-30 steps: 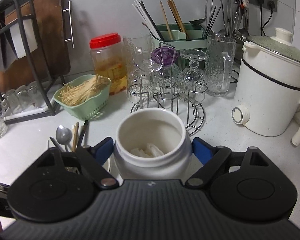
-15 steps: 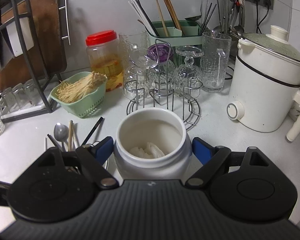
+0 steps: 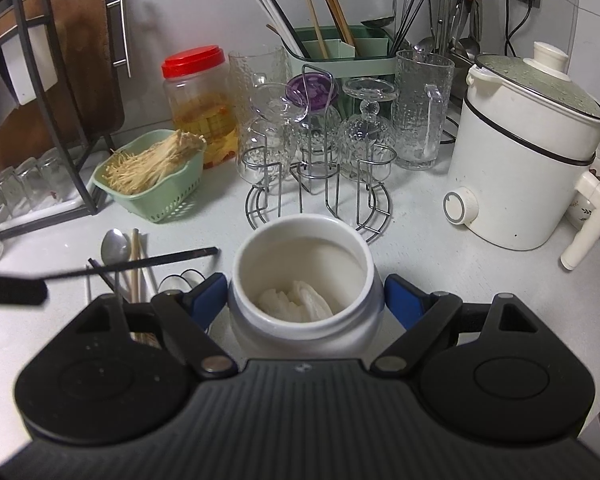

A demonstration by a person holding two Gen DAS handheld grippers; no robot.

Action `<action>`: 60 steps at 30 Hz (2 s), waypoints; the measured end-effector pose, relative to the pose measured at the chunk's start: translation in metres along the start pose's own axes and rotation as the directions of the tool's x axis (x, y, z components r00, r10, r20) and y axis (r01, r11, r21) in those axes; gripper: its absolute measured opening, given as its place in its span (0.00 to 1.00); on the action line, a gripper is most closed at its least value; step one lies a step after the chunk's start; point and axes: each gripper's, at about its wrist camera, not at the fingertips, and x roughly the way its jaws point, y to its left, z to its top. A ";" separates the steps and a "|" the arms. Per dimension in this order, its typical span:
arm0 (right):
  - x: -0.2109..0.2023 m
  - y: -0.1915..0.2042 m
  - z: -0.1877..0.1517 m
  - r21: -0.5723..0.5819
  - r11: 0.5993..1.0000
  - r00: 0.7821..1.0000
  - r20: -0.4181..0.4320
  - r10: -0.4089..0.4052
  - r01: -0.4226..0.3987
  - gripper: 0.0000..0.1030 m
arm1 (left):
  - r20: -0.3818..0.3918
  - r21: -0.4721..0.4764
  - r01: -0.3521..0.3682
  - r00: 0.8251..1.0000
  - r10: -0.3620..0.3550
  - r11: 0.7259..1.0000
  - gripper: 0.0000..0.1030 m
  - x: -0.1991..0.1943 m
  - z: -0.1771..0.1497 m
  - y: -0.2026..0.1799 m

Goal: Organize utensils
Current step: 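Grasp a black chopstick with the left tool and lift it, then carry the black chopstick over the mug and lower it into the mug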

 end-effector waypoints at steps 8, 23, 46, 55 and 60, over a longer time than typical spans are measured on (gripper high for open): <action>0.001 -0.001 -0.002 -0.050 0.998 1.000 0.010 0.029 -0.028 0.86 | 0.091 0.021 -0.038 0.995 0.036 0.999 0.05 -0.003 0.016 -0.016; 0.005 -0.010 0.001 -0.186 0.975 0.992 0.003 0.123 -0.120 0.86 | 0.217 -0.010 -0.138 0.967 0.137 0.990 0.04 -0.017 0.030 -0.048; 0.011 -0.016 0.010 -0.251 0.948 0.980 -0.050 0.191 -0.197 0.86 | 0.246 -0.006 -0.178 0.954 0.174 0.984 0.04 -0.060 0.055 -0.108; 0.013 -0.017 0.015 -0.258 0.942 0.976 -0.081 0.201 -0.215 0.86 | 0.260 0.032 -0.149 0.956 0.136 0.988 0.04 -0.086 0.081 -0.137; 0.015 -0.018 0.018 -0.273 0.933 0.972 -0.100 0.214 -0.234 0.86 | 0.256 0.070 -0.109 0.963 0.087 0.992 0.04 -0.099 0.100 -0.155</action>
